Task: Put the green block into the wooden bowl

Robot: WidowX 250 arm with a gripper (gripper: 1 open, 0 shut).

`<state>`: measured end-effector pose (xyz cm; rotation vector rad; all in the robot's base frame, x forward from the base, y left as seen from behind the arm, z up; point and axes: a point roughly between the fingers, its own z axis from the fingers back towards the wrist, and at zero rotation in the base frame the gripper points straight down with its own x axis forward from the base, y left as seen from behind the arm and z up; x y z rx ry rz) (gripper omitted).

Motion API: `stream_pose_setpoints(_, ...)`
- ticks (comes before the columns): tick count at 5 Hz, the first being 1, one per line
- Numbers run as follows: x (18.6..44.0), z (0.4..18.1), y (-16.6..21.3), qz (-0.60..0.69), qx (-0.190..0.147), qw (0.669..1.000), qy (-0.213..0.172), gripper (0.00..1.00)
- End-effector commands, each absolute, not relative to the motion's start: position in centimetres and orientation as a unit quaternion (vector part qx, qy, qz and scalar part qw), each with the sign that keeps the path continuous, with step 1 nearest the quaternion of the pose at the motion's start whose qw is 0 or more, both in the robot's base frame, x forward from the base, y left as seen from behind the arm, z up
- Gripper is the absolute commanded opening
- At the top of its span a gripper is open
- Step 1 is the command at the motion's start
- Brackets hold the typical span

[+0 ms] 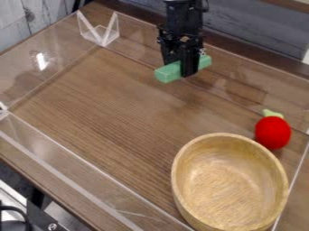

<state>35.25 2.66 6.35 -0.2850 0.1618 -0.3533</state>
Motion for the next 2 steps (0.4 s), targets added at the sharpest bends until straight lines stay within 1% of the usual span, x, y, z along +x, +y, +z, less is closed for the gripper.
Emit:
stream_pose_setpoints(1,36.62,8.48,3.39,-0.173,-0.128,0.975,0.045,0.0)
stream_pose_setpoints(2,37.37,8.49,4.11,-0.165,-0.127,0.977,0.043,0.0)
